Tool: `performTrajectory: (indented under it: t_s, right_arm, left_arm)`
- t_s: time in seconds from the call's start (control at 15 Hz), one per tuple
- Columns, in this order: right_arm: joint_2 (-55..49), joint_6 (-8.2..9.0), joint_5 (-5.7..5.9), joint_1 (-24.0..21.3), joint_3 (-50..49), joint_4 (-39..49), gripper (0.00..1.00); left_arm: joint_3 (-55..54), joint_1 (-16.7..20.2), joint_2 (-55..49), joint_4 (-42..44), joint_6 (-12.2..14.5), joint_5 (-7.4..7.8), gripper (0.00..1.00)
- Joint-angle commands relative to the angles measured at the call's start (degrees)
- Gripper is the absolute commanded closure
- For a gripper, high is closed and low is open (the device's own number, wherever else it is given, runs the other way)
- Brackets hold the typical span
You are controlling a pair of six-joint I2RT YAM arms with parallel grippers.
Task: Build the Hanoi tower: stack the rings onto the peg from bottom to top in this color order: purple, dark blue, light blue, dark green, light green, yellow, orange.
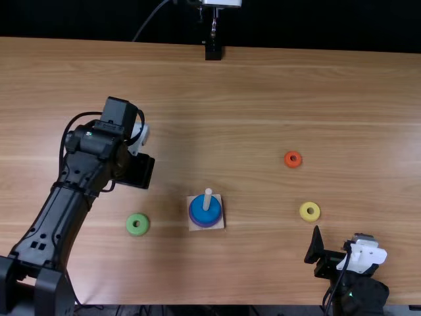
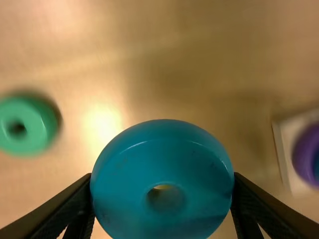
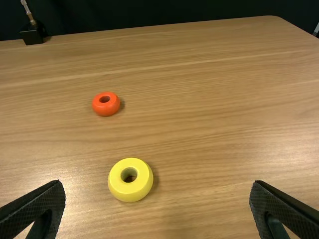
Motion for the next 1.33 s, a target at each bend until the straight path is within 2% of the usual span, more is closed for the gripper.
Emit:
performTrajectory:
  t_s: [0.0,0.2,0.27,0.4,0.8,1.07,1.27]
  right_arm:
    - [-0.69,-0.16,0.73,-0.49,-6.15,-3.39,0.0]
    - [-0.69,-0.06,0.73,-0.49,-6.15,-3.39,0.0]
    - [-0.69,-0.06,0.73,-0.49,-6.15,-3.39,0.0]
    - [-0.69,-0.06,0.73,-0.49,-6.15,-3.39,0.0]
    - [-0.69,-0.06,0.73,-0.49,-6.15,-3.39,0.0]
    - [-0.69,-0.06,0.73,-0.49,-6.15,-3.39,0.0]
    - [-0.69,-0.06,0.62,-0.49,-6.15,-3.39,0.0]
  left_arm:
    - [5.42,-0.94,-3.15,-4.32,-1.36,0.65,0.99]
    - [10.25,-3.75,-4.56,-9.91,-1.57,0.65,0.99]
    - [11.31,-4.72,-4.91,-10.96,-2.94,0.65,0.99]
    - [13.86,-7.36,-5.17,-13.28,-7.37,0.65,1.0]
    - [21.41,-15.44,-4.3,-16.66,-13.17,0.23,1.0]
    - [23.87,-20.28,-1.22,-16.66,-15.49,-0.09,1.0]
    - [23.87,-21.95,0.8,-16.55,-15.7,-0.09,1.0]
